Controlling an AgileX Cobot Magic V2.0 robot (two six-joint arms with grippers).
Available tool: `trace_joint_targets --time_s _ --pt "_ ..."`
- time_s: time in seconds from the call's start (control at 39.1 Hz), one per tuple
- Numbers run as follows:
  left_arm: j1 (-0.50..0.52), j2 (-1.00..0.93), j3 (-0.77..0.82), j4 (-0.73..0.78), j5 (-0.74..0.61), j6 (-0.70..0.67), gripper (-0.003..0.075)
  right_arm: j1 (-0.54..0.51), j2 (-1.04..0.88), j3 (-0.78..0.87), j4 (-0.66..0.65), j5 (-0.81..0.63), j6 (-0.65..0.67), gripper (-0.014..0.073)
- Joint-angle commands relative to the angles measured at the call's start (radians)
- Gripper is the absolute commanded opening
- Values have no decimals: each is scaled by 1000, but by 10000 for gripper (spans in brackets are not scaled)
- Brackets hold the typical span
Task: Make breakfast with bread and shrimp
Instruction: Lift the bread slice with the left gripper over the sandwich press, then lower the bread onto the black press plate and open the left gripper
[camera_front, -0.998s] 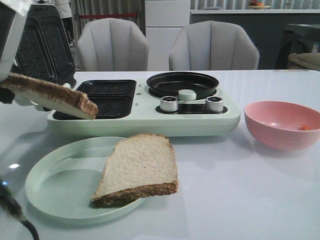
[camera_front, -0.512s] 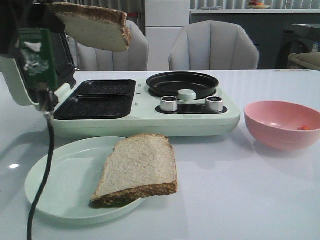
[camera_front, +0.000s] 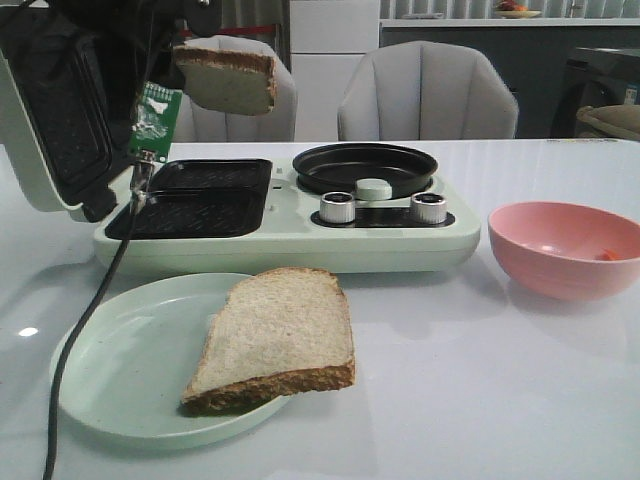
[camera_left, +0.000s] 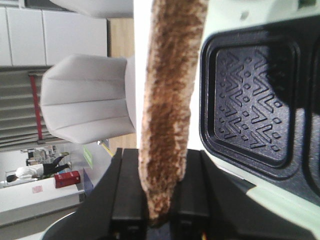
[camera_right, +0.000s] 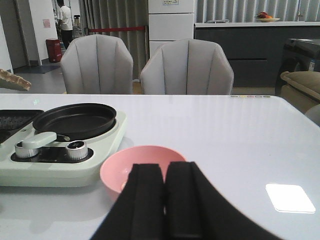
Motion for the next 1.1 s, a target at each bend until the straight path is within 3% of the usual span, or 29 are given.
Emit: trace_joint_targets --time_s 0.0,0.36,0.69,0.79,1.07 --pt "30 14 -82 -2 -28 -12 113 -5 -20 -4 -9 -85 -6 143" --pt "65 143 -101 -17 -32 -12 113 -5 -20 -4 -9 -85 -6 143" --pt "62 149 -73 -52 -79 -12 120 -5 -20 -4 -9 -85 -6 143" --pt "62 149 -73 -61 -79 -12 181 -5 -20 -4 -9 -85 -6 143" --pt "56 128 -34 -118 -64 -12 510 -5 -20 -4 -9 -85 -6 143"
